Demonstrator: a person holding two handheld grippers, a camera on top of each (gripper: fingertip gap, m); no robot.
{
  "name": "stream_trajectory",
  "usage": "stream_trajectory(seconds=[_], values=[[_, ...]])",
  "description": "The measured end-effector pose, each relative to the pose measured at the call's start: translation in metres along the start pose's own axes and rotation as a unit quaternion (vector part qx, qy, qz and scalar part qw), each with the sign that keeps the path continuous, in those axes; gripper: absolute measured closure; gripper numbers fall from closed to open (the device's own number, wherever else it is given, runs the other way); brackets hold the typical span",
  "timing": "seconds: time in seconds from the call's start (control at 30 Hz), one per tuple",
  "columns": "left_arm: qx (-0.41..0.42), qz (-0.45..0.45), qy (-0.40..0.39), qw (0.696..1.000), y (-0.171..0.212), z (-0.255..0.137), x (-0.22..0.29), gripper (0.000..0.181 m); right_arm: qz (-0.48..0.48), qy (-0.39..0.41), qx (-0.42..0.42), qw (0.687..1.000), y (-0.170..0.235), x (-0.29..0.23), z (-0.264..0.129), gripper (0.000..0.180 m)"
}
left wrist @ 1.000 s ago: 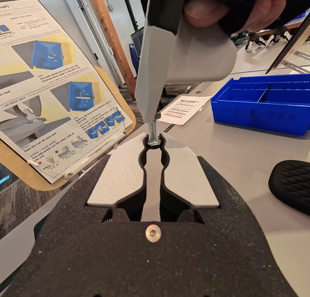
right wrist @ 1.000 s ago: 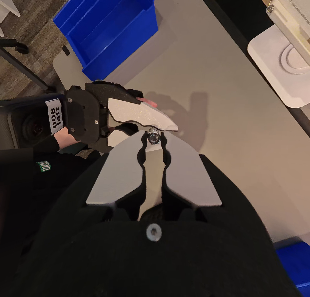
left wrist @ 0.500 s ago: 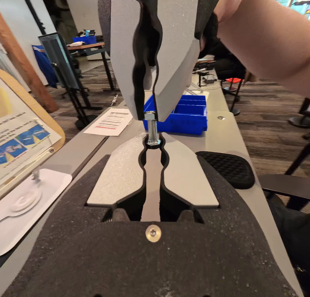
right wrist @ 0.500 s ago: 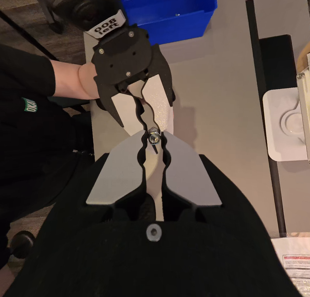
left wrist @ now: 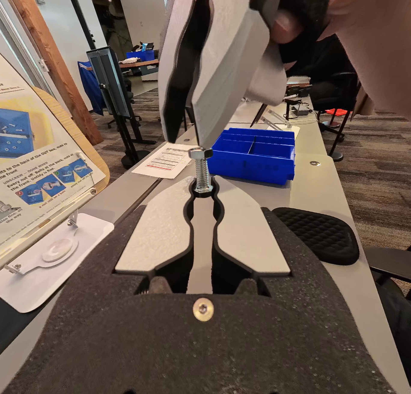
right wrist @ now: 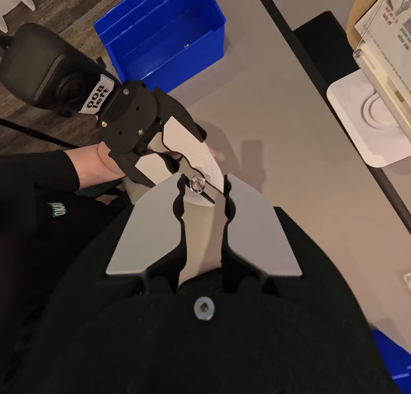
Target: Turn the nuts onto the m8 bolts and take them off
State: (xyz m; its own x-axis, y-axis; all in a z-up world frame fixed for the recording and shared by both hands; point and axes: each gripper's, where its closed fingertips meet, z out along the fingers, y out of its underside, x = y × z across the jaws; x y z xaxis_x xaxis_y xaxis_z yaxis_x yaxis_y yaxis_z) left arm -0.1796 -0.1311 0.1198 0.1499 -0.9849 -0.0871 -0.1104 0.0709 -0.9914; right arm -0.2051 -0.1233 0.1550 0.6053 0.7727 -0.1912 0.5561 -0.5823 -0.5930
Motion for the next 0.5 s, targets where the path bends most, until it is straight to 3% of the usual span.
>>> stream_trajectory(seconds=[0.23,0.37,0.5], values=[[-0.001,-0.005,-0.003,1.000,0.000,-0.001,-0.002,0.169,0.010,-0.007,-0.022,1.000,0.004,-0.002,0.005,0.150],[0.003,-0.010,0.006,1.000,-0.001,-0.002,0.000,0.169,-0.021,-0.016,-0.039,0.999,0.009,-0.007,0.008,0.165],[0.002,-0.022,0.051,0.998,-0.001,-0.004,0.012,0.169,-0.072,-0.028,-0.056,0.995,0.015,-0.015,0.006,0.165]])
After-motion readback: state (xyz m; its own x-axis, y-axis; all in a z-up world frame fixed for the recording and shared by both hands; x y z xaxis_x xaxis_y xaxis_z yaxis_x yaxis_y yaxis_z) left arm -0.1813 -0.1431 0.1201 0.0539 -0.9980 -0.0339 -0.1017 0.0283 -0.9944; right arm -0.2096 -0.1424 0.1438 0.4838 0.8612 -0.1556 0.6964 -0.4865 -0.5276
